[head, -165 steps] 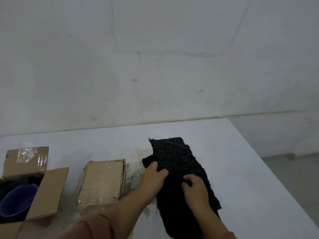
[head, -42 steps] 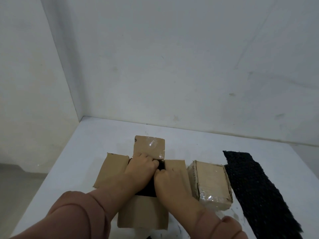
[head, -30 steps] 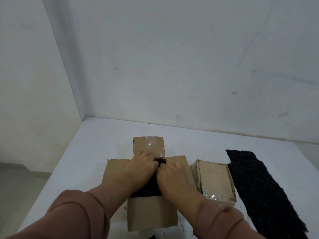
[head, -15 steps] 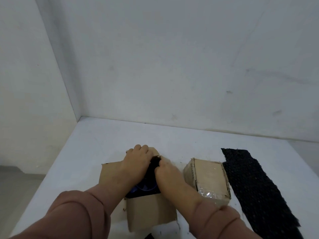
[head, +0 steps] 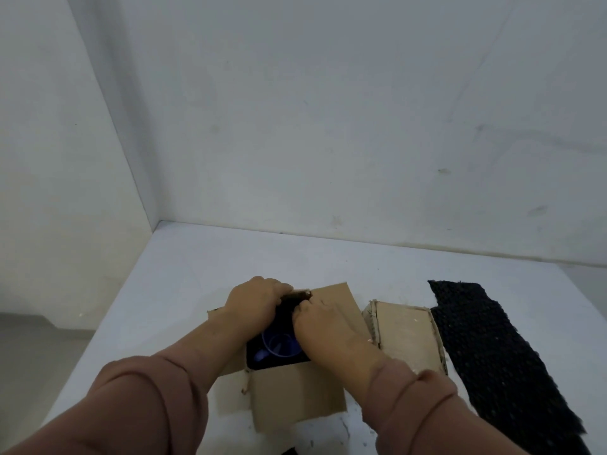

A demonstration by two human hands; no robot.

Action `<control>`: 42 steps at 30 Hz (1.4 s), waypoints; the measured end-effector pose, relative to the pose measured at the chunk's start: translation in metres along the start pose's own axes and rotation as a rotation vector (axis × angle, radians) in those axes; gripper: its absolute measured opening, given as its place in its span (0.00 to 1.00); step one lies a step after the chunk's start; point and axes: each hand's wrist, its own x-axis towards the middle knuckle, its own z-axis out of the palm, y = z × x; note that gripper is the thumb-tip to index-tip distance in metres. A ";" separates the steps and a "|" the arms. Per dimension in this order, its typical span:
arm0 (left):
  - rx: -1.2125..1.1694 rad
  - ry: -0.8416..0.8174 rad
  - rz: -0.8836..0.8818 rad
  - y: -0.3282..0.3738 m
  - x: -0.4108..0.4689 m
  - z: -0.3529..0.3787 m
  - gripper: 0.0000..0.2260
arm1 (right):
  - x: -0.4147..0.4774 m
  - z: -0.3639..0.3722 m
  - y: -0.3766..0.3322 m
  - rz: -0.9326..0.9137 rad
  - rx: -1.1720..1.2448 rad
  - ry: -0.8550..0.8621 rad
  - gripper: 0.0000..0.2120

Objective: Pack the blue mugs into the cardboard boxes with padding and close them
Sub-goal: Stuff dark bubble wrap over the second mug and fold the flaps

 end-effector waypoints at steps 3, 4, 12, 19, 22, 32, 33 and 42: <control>0.001 0.009 0.050 -0.006 0.003 0.002 0.13 | -0.001 0.003 -0.002 0.037 0.002 0.034 0.15; 0.001 0.015 0.068 -0.008 0.004 0.004 0.15 | -0.001 0.003 -0.001 0.057 0.023 0.042 0.15; 0.006 -0.049 0.056 -0.011 0.008 0.010 0.16 | -0.008 0.003 -0.005 0.134 0.145 0.076 0.13; 0.114 -0.034 0.099 -0.007 0.011 0.005 0.14 | -0.016 0.005 -0.006 0.152 0.243 0.115 0.11; 0.127 -0.047 0.098 -0.007 0.011 0.005 0.15 | -0.021 0.007 -0.008 0.116 0.246 0.114 0.09; -0.020 -0.082 -0.072 0.004 0.010 -0.003 0.19 | -0.017 0.005 0.021 0.200 0.187 0.053 0.09; -0.026 -0.070 -0.117 0.010 0.010 -0.002 0.19 | -0.022 0.007 0.017 0.178 0.162 0.075 0.08; 0.100 -0.021 -0.281 0.038 0.008 0.010 0.19 | -0.023 0.014 -0.002 0.153 0.204 0.120 0.12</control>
